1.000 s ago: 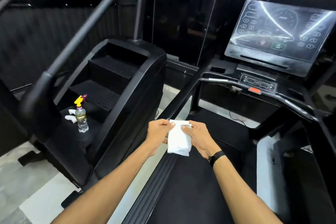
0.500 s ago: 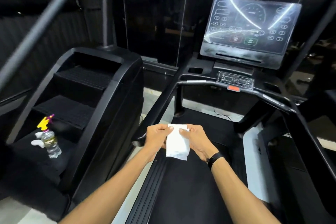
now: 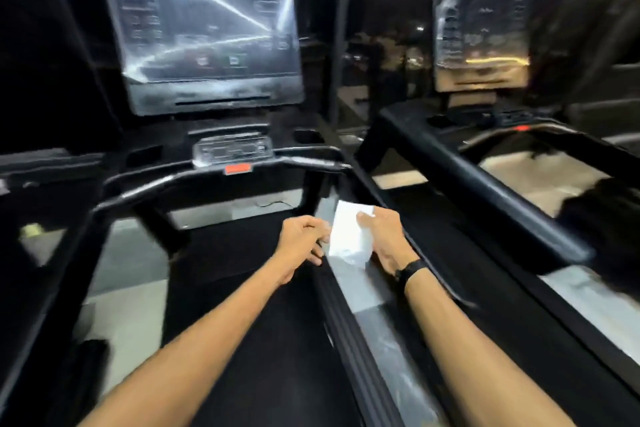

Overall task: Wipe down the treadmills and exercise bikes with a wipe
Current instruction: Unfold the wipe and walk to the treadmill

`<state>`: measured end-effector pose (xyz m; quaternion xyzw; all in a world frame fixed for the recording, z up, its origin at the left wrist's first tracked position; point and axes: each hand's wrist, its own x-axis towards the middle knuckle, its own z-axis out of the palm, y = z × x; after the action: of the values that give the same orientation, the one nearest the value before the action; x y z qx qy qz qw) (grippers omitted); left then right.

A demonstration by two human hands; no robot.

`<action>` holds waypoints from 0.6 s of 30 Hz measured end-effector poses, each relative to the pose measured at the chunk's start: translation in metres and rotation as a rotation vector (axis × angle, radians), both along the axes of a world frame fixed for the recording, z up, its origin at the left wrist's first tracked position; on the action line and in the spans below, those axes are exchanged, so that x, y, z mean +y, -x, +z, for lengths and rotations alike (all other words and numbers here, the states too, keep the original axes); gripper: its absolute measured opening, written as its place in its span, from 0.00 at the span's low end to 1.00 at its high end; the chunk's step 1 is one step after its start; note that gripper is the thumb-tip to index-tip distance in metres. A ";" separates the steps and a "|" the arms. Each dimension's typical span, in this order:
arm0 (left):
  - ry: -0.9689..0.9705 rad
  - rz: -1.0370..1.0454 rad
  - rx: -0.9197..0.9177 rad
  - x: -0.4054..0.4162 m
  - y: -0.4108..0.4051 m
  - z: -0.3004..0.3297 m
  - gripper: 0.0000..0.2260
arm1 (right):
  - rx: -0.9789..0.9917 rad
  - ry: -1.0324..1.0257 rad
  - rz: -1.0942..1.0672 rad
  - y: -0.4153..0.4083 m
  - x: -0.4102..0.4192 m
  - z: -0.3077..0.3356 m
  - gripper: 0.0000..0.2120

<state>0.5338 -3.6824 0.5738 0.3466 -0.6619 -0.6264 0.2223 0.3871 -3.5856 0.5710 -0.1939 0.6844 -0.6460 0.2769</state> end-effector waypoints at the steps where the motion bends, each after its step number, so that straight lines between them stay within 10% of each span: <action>1: 0.001 -0.076 -0.001 0.007 0.028 -0.002 0.05 | -0.002 0.008 -0.096 0.022 0.018 0.001 0.05; 13: 0.062 -0.477 -0.069 0.070 0.185 -0.059 0.06 | 0.398 -0.412 -0.857 0.103 0.160 -0.041 0.12; 18: 0.224 -0.550 -0.070 0.048 0.224 -0.073 0.08 | 0.513 -0.650 -0.536 0.083 0.134 -0.089 0.23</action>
<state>0.3102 -3.6346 0.5005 0.1489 -0.8033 -0.5737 0.0582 0.3037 -3.4516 0.4825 -0.0673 0.9223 -0.3793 -0.0301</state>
